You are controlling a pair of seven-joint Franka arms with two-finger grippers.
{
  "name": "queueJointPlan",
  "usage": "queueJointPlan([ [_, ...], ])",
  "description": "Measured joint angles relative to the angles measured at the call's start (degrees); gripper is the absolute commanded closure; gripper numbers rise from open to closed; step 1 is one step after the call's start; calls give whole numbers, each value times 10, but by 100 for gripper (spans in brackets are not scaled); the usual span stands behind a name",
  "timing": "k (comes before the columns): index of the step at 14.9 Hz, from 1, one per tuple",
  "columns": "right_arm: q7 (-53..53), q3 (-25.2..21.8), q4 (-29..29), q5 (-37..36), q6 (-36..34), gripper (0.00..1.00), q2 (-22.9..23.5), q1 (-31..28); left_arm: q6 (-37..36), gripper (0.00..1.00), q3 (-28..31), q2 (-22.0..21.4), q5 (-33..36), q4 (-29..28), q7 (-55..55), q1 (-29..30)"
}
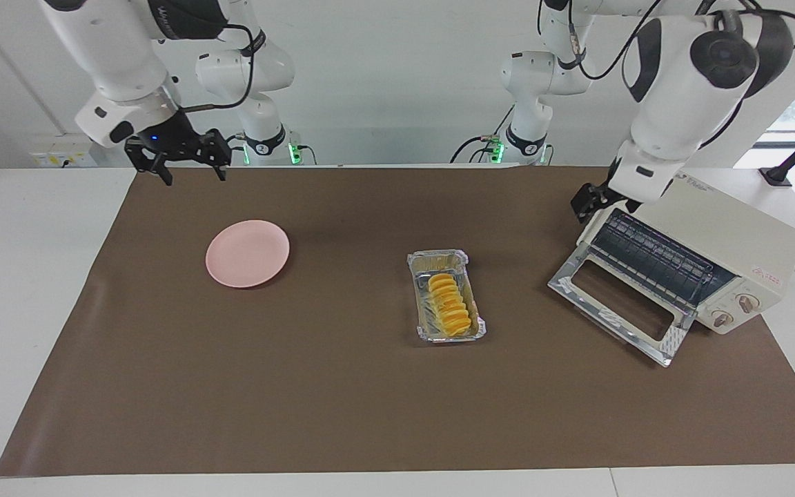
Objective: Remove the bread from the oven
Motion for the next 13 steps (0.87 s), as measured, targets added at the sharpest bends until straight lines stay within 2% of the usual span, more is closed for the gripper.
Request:
queueJointPlan([
  [4,117,4,-38,0,90,0,26,97,-24,0,-4,-38,-1,-29,27,11],
  [9,246,5,-41,0,240,0,143,191,-12,0,-25,-65,-8,-66,47,59],
  [11,280,4,-12,0,258,0,195,208,-15,0,-29,-63,-15,-70,47,60],
  [13,325,4,49,0,260,0,262,229,-20,0,-32,-66,-20,-74,47,60],
])
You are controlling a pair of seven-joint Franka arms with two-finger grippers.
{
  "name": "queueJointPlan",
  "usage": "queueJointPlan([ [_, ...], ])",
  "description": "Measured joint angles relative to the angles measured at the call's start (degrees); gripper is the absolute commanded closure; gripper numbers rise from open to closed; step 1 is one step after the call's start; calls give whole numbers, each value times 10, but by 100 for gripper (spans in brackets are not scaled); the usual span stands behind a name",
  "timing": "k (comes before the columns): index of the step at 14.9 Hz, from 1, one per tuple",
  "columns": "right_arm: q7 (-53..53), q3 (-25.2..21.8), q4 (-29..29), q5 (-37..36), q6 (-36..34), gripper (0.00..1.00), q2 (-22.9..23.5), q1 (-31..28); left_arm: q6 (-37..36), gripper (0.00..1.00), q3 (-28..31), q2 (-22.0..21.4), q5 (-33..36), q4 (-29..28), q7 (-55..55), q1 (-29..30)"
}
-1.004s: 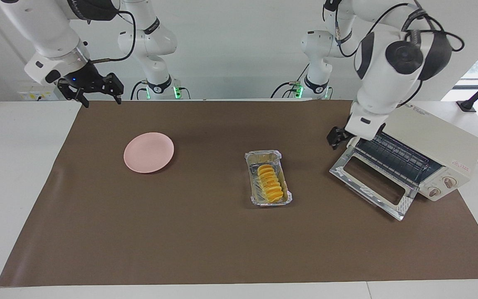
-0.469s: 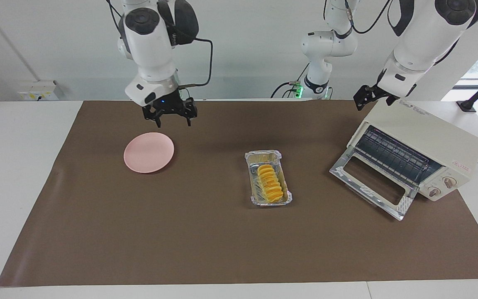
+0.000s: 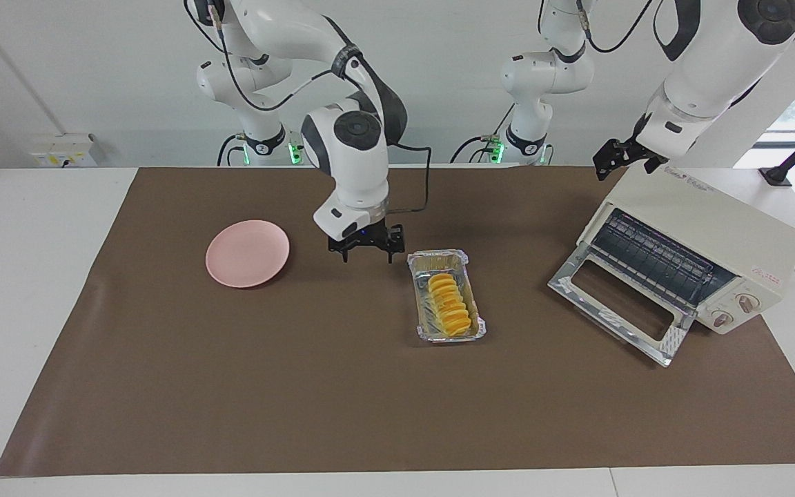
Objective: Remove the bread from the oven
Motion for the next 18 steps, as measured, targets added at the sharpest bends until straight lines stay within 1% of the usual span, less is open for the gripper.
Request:
queueJointPlan([
  [2,33,0,65,2,1,0,61,11,-3,0,0,-5,-1,-2,0,0],
  [3,39,-1,87,6,1,0,82,11,-3,0,0,-8,-1,-5,0,1],
  [5,40,-4,107,12,2,0,109,10,-2,0,0,-10,-1,-8,0,1],
  [8,40,-4,113,8,14,0,135,12,-2,0,0,-10,-1,-14,0,1],
  [9,40,-4,114,-2,16,12,142,13,-2,0,0,-10,-1,-16,1,1],
  [10,38,-3,115,-12,18,30,146,14,-2,0,0,-10,-1,-17,1,1],
  [12,33,-3,116,-22,18,87,148,19,-1,0,0,-10,-1,-17,1,1],
  [13,33,-3,118,-22,17,100,148,21,-1,0,0,-11,-1,-18,1,1],
  [18,32,-3,120,-22,17,100,148,22,0,0,2,-14,-1,-17,1,4],
])
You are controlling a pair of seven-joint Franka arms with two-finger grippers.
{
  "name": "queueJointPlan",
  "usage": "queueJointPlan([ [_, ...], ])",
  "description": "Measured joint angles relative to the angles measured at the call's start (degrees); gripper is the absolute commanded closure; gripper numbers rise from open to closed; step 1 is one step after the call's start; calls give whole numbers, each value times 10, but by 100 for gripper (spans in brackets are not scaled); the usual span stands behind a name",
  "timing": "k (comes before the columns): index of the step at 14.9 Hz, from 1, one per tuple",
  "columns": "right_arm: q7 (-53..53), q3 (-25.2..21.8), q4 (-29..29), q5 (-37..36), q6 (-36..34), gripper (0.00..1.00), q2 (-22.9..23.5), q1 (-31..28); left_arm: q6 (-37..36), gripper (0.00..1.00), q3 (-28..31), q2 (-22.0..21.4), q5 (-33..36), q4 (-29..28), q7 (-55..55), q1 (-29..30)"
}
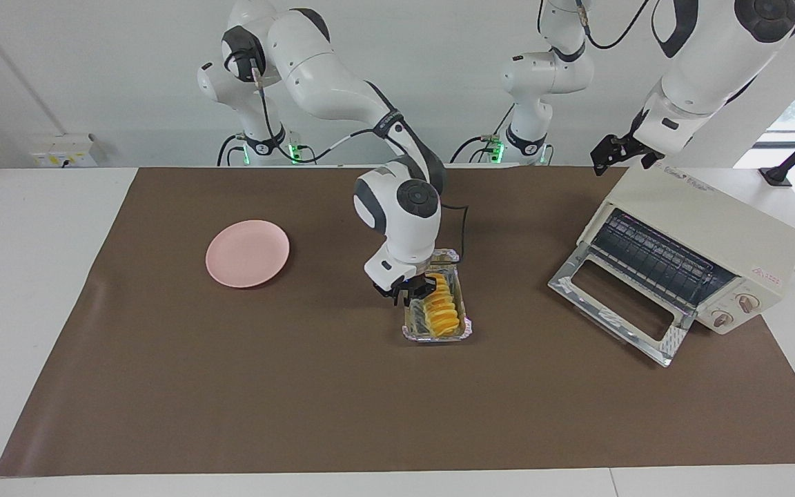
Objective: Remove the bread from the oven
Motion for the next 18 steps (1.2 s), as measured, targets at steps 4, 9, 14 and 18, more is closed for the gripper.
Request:
queueJointPlan([
  [4,-1,0,4,0,-2,100,0,-1,0,0,0,0,0,0,0,1],
  [9,-69,-2,93,45,-106,100,-6,-58,1,0,0,0,0,0,0,1],
  [14,-214,0,142,72,-143,100,-10,-184,1,0,0,0,0,0,0,1],
  [18,-340,0,141,72,-124,100,7,-266,1,0,0,0,0,0,0,1],
])
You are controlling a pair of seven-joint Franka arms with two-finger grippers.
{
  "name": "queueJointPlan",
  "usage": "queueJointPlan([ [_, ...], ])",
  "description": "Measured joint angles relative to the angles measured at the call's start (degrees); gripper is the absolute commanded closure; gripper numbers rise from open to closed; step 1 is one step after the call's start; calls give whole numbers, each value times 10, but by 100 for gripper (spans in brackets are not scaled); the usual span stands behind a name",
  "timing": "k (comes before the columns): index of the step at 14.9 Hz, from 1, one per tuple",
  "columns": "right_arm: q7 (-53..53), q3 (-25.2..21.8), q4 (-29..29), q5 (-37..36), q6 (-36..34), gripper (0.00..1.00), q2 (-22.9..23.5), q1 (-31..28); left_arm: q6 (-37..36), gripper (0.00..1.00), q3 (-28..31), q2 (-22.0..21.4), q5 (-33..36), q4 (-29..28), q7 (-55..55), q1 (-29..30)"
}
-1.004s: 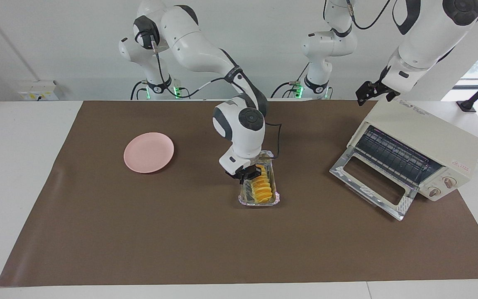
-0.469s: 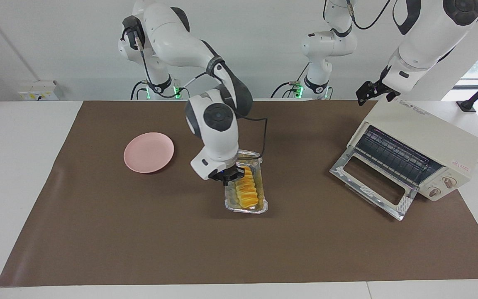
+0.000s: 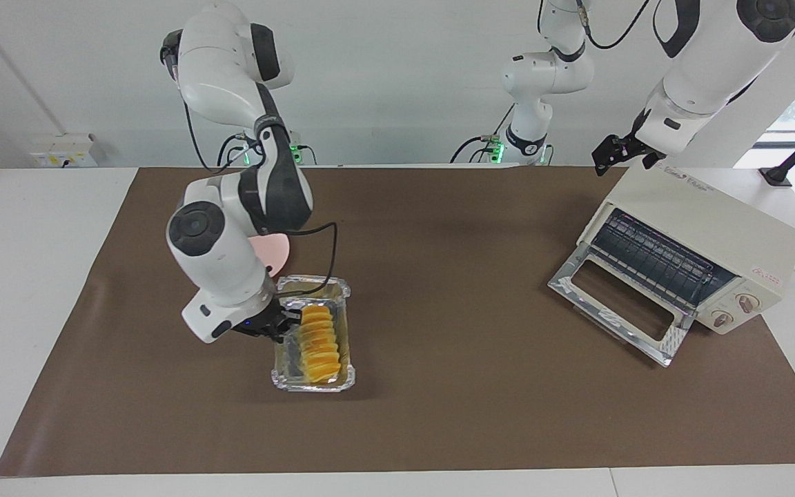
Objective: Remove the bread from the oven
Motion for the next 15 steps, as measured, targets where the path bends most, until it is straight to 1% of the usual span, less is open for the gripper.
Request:
queueJointPlan([
  [2,-30,1,0,0,19,100,18,-29,0,0,0,0,0,0,0,0],
  [7,-67,1,0,0,63,100,57,-49,0,0,0,0,0,0,0,0],
  [10,-101,1,0,0,69,100,63,-64,0,0,0,0,0,0,0,0],
  [14,-107,1,0,0,75,100,64,-66,0,0,0,0,0,0,0,0],
  [15,-107,1,0,0,77,22,64,-65,0,0,0,0,0,0,0,0],
])
